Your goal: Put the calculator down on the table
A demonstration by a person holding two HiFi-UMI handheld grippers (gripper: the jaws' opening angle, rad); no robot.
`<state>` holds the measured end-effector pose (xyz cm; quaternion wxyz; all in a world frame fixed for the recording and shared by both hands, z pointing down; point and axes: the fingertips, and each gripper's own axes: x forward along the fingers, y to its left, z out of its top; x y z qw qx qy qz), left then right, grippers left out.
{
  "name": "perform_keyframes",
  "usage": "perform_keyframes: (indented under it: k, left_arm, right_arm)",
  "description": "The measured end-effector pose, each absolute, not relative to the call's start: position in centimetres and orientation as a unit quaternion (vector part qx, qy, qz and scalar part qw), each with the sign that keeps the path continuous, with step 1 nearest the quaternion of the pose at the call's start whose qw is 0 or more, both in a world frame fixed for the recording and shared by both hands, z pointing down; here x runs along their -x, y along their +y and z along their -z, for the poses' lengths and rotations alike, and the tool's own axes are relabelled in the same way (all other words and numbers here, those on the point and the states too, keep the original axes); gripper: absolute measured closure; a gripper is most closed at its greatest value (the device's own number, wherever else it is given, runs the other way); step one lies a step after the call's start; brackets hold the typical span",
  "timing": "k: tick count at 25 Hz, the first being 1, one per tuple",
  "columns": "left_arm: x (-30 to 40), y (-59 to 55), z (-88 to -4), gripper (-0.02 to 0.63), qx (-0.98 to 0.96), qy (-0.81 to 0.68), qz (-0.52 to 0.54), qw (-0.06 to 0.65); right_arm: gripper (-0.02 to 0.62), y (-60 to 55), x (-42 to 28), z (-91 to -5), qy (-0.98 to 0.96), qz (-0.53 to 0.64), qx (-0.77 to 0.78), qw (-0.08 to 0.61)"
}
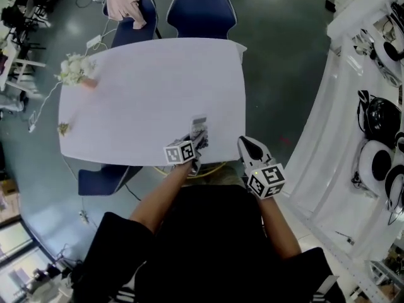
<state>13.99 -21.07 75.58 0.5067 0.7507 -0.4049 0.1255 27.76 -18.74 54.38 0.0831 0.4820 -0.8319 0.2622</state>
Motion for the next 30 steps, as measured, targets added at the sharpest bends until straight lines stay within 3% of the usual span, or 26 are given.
perform_keyframes:
  k: [15, 19, 25, 30]
  left_arm:
    - [-15.7, -20.6, -81.2, 0.469, -0.721, -0.389, -0.193, 0.541]
    - [-15.5, -20.4, -81.8, 0.431, -0.721, -0.372, -0.215, 0.545]
    - [-14.8, -19.9, -81.7, 0.323, -0.725, -0.377, -0.256, 0.517]
    - [-12.7, -19.7, -81.0, 0.296, -0.73, -0.399, -0.27, 0.485]
  right_arm:
    - [0.598, -22.0, -29.8, -57.8, -0.836, -0.286, -0.456, 0.104]
    - [0.598, -22.3, -30.5, -57.7, -0.834, -0.282, -0.462, 0.108]
    - [0.598, -21.8, -29.5, -58.0, -0.836, -0.272, -0.464, 0.112]
    - [0.598, -21.0, -29.0, -57.8, -0.823, -0.273, -0.484, 0.116]
